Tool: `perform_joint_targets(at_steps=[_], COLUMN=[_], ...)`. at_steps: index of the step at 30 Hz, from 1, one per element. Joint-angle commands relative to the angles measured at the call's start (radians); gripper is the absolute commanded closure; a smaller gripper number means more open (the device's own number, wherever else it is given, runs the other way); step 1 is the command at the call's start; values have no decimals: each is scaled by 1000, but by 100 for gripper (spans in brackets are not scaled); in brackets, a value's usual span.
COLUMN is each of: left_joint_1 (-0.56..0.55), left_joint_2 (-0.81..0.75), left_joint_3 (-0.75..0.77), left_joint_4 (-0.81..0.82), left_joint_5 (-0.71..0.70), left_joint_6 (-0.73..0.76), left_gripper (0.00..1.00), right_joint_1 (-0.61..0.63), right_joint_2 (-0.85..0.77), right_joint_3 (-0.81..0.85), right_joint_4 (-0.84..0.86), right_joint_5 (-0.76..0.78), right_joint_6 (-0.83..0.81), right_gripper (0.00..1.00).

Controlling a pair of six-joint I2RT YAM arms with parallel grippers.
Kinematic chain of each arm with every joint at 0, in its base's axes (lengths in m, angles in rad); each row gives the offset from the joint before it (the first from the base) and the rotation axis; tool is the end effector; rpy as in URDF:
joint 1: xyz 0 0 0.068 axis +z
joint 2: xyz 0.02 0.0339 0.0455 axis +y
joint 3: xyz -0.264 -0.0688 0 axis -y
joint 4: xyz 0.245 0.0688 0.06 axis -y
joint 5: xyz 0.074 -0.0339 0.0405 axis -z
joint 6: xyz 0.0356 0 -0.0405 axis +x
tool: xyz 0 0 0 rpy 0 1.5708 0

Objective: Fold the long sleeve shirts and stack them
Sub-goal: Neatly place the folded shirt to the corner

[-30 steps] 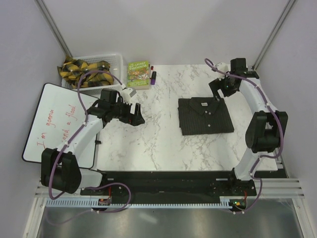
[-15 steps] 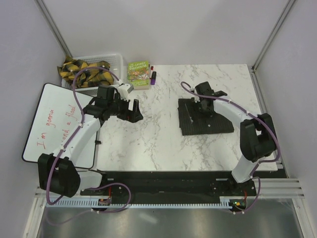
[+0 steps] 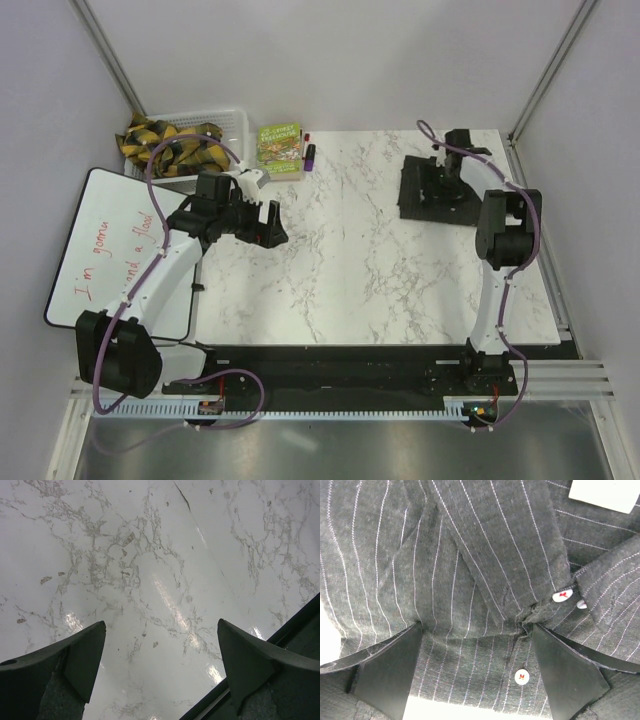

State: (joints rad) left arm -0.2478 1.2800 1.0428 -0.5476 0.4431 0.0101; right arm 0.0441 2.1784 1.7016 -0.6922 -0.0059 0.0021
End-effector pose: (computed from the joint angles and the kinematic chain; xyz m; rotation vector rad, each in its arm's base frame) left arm 0.2596 -0.0814 0.2921 0.5171 2.2903 -0.6378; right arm 0.4583 0.0204 0.1702 -0.0592 2.7393 0.0210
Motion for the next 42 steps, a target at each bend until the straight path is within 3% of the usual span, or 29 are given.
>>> perform_joint_targets(at_steps=[1,5,10,13,20,23,30,36,42], left_joint_1=[8,13,18,18,18,18,18,19,21], left_joint_2=[-39,-44,-31,-33,-36,-42,-45,-48,-48], left_joint_3=[13,-10,-6,0,48,54,68,76,57], left_joint_4=[-9,-8,-11,-11,-35,-35,-32,-38,-43], left_joint_5=[-17,-23,-18,-24,-23,-17,-37,-38,-35], left_joint_6=[-12,-12,-12,-12,24,21,45,62,59], left_gripper=[1,1,1,1,1,1,1,1,1], right_joint_1=[-159,-199,-202,-205,-202,-201,-199,-199,-199], right_joint_2=[210,404,446,393,83,-37,-249,-266,-195], right_joint_3=[259,558,648,616,599,512,14,-173,-218], right_joint_4=[-53,-208,-233,-175,-76,-93,9,134,214], right_joint_5=[-129,-183,-126,-106,-181,-192,-215,-145,-100], right_joint_6=[-241,-382,-448,-415,-274,-248,-220,-197,-185], right_gripper=[2,2,2,2,2,2,2,2,2])
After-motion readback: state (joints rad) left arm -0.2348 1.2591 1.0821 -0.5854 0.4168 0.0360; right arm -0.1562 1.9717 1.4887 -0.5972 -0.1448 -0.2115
